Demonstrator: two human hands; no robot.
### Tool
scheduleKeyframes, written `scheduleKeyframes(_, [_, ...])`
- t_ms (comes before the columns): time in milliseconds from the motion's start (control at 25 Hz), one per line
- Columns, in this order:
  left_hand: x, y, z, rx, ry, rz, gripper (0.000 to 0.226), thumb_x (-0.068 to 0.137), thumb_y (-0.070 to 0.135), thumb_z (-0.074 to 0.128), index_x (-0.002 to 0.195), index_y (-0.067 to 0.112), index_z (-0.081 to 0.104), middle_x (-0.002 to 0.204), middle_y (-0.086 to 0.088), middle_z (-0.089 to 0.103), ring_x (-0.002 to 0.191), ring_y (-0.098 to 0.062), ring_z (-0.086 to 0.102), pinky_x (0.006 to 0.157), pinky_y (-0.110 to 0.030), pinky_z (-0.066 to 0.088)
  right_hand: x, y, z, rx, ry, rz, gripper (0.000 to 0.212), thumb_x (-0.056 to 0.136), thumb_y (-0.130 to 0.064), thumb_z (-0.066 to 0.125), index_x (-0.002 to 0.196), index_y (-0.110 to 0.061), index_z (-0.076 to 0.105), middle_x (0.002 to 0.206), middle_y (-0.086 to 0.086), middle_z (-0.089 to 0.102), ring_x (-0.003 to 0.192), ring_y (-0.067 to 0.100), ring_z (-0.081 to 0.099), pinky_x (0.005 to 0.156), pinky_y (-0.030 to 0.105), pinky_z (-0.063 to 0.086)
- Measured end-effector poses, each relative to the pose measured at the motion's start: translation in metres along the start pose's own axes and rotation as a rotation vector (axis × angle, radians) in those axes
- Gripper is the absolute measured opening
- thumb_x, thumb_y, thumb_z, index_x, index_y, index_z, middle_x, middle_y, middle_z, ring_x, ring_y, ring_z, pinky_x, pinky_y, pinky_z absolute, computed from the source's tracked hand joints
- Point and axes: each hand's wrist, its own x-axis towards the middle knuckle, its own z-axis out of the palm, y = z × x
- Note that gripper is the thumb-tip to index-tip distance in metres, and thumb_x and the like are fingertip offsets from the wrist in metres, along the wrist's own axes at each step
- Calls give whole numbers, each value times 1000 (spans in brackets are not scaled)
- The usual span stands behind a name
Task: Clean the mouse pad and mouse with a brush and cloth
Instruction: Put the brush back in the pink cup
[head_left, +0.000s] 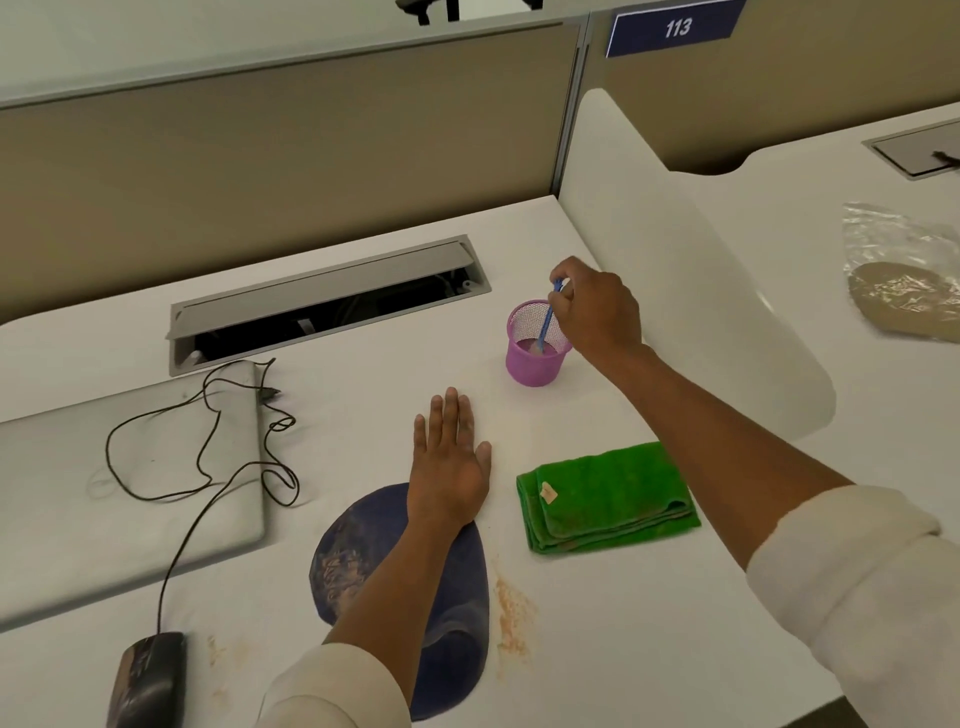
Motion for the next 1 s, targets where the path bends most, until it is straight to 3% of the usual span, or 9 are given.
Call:
scheduleKeyframes(160, [0, -1, 1, -7, 16, -3, 74, 94, 49, -8, 158, 14, -21, 165, -4, -30, 153, -20, -28, 125, -40, -17, -2, 5, 21, 3, -141, -9, 18, 90, -31, 59, 107, -30, 64, 93, 9, 68, 87, 25, 61, 60, 26, 37])
scheduleKeyframes(280, [0, -1, 3, -6, 16, -3, 74, 94, 49, -7, 158, 14, -21, 165, -4, -29, 153, -19, -28, 125, -40, -17, -3, 6, 26, 1, -149, -20, 20, 89, -29, 60, 108, -32, 65, 91, 10, 64, 86, 26, 58, 63, 27, 38])
scheduleKeyframes(520, [0, -1, 2, 5, 8, -7, 75, 94, 49, -8, 158, 14, -20, 165, -5, -30, 152, -20, -28, 124, -40, -18, 2, 8, 26, -42, -97, -42, 25, 92, -27, 56, 116, -31, 62, 95, 7, 70, 89, 25, 60, 61, 28, 39])
scheduleKeyframes(760, [-1, -1, 1, 0, -3, -4, 77, 91, 50, -12, 157, 13, -22, 164, -4, -32, 152, -20, -30, 124, -40, -18, -8, 9, 14, -96, 51, -96, 30, 94, -12, 49, 121, -16, 61, 101, 7, 72, 93, 29, 59, 64, 30, 39])
scheduleKeyframes(1000, [0, -1, -2, -7, -30, -1, 77, 92, 51, -10, 158, 13, -21, 165, -5, -29, 153, -21, -27, 124, -40, -19, -43, 23, 3, -72, 125, -78, 31, 89, -5, 57, 118, -14, 62, 102, 3, 71, 91, 27, 59, 69, 38, 48])
